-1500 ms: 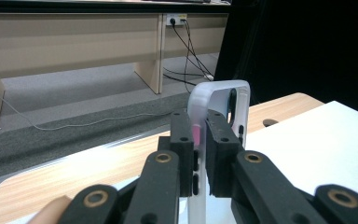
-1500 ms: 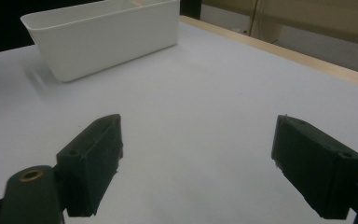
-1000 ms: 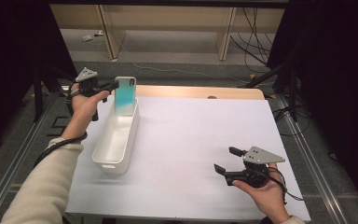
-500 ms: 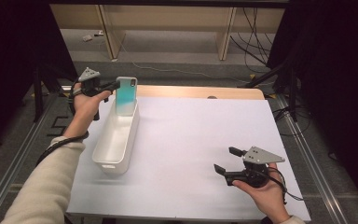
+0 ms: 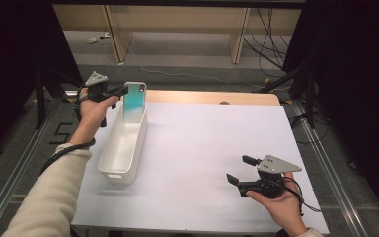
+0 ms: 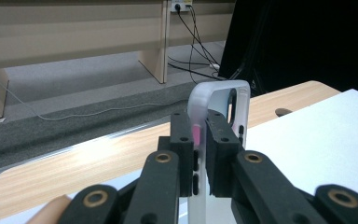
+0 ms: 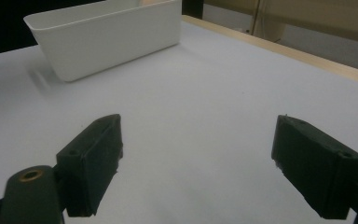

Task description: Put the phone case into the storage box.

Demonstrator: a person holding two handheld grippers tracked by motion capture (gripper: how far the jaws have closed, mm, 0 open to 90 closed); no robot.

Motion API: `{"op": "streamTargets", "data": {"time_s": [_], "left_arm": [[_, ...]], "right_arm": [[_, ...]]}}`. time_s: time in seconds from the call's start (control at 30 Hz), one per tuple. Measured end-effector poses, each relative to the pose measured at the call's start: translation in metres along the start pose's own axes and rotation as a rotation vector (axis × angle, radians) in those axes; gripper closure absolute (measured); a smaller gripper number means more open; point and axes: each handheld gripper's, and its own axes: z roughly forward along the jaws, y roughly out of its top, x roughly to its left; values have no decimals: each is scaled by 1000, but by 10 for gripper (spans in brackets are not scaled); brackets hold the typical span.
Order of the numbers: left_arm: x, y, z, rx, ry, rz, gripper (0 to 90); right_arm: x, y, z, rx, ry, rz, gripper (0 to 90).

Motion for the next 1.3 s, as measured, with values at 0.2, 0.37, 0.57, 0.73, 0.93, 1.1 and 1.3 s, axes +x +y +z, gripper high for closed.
{"op": "streamTargets", "data": {"time_s": [0.2, 0.37, 0.57, 0.73, 0.93, 1.1, 1.3], "left_arm": [[1, -2, 2, 1, 2, -5, 825], [1, -2, 3, 5, 4, -3, 825], [2, -3, 4, 9, 8, -6, 824], [3, -5, 5, 12, 11, -10, 824], [4, -6, 6, 17, 12, -11, 824], [5, -7, 7, 18, 12, -11, 824], [6, -10, 8, 22, 13, -13, 824]], "right_arm": [[0, 0, 0, 4, -5, 1, 174], [0, -1, 1, -2, 0, 1, 174], [1, 0, 1, -3, 0, 1, 174], [1, 0, 1, 2, 3, -2, 174], [1, -1, 1, 2, 2, -6, 173], [1, -1, 1, 3, 3, -7, 173], [1, -1, 1, 4, 1, -8, 173]]}}
